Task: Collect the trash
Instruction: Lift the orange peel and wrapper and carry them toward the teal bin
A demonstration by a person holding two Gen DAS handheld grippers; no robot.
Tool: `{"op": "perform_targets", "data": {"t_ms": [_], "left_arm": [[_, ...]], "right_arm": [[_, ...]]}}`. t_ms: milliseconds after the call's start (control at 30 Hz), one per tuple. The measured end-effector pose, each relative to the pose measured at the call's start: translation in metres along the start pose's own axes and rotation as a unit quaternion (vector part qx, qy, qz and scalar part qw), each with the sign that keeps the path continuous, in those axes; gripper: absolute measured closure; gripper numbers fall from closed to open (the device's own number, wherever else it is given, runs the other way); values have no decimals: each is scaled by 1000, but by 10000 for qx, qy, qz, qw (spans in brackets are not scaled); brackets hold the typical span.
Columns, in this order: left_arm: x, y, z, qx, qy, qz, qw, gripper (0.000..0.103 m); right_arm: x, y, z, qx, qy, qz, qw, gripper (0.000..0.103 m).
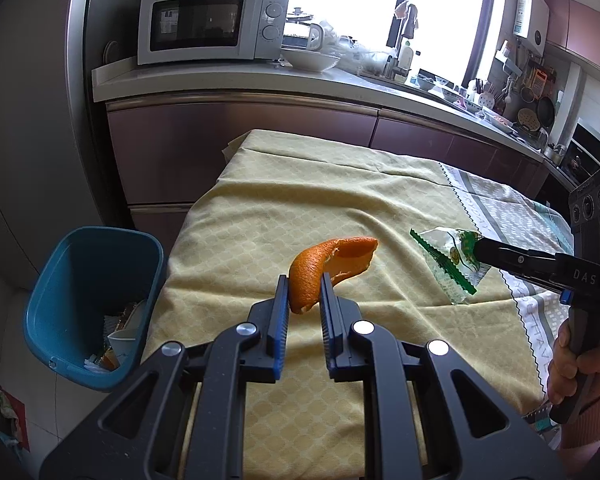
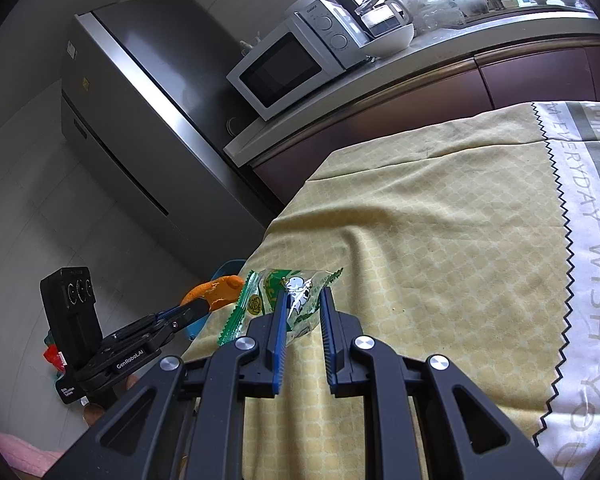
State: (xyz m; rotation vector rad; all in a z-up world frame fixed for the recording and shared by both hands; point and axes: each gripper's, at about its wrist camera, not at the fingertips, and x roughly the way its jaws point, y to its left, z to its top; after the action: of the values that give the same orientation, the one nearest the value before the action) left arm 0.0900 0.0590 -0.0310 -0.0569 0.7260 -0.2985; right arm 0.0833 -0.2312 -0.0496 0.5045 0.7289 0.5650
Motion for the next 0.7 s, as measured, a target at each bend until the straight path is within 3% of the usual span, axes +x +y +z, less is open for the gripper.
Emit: {"op": "perform_targets", "data": {"t_ms": [700], "left_arm": [[-11,23,-4,-236,-76,170,9995,88]], "right_arm": [[24,20,1,-106,140,164,9997,88]]}}
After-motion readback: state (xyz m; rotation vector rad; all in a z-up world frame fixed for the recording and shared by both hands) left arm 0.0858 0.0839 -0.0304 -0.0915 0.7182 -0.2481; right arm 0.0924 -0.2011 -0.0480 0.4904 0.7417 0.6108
